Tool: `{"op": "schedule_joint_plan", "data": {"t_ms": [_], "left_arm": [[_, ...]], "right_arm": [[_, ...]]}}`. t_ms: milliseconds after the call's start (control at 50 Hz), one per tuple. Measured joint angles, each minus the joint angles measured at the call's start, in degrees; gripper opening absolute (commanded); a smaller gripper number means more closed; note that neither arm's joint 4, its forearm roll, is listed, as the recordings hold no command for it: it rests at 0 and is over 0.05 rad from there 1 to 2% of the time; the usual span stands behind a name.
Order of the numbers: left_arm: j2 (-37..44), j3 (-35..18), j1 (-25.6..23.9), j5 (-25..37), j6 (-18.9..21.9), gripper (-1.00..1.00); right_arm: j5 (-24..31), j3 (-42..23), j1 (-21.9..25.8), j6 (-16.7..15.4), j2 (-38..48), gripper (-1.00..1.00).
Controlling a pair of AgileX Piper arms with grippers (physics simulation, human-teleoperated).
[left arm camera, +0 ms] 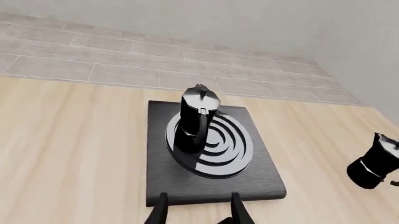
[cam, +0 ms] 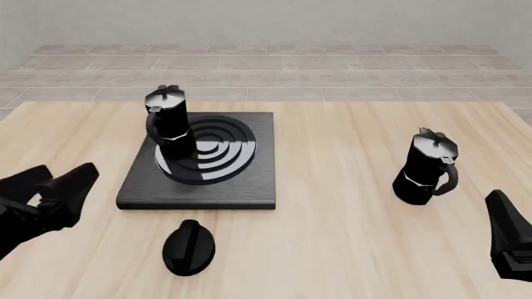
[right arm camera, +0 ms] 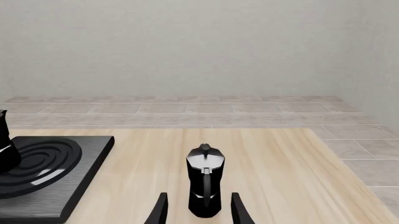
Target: Put both moka pots on the stove.
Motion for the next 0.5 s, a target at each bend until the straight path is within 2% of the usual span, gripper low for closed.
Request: {"op": "schedule_joint_plan", "data": {"t_ms": [240, 500], "left_arm": [[-16.7, 5.6, 2.3, 2.7, 3.0, 1.0], [-23.9, 9.9, 3.9, 1.1, 9.1, 1.0]], "right_arm": [[0.0, 0.0, 0.0, 0.0, 0.0, 1.0], [0.5, -0.4, 0.0, -0.1, -0.1, 1.0]]}}
